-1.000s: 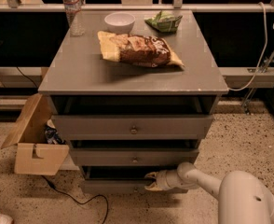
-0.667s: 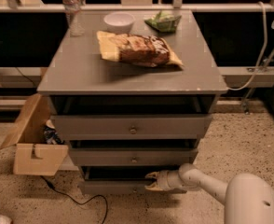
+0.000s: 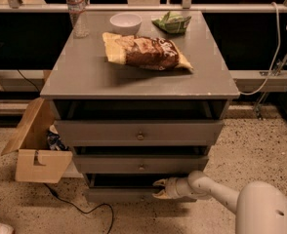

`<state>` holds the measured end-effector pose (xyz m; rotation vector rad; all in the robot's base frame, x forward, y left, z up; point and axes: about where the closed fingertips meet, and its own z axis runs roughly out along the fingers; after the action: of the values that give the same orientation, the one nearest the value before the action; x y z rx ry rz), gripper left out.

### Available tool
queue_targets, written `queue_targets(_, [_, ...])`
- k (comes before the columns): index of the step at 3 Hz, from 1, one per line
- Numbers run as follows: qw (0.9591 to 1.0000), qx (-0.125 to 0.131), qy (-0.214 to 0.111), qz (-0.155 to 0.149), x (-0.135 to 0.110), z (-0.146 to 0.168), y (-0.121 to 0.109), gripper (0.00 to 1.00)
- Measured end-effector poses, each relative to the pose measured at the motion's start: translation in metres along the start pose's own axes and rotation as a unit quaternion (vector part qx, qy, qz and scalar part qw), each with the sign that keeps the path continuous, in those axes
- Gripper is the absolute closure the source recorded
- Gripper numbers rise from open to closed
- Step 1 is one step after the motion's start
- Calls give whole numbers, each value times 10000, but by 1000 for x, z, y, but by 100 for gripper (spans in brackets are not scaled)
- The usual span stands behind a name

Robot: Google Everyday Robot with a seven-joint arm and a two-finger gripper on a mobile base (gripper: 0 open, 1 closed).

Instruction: Open bottom drawer

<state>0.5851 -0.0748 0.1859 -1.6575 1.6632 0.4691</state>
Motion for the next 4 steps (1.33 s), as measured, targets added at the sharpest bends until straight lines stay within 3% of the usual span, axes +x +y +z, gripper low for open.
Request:
queue_targets(1, [10000,-1,0,0,0,0,0,28])
queue_targets(2, [9998,-179,-63,30,2,4,7,5])
queue_targets(3, [9985,-519,58,180,6,0,28,0])
queue_targets(4, [9952,-871,271,350,9,-5,54,4])
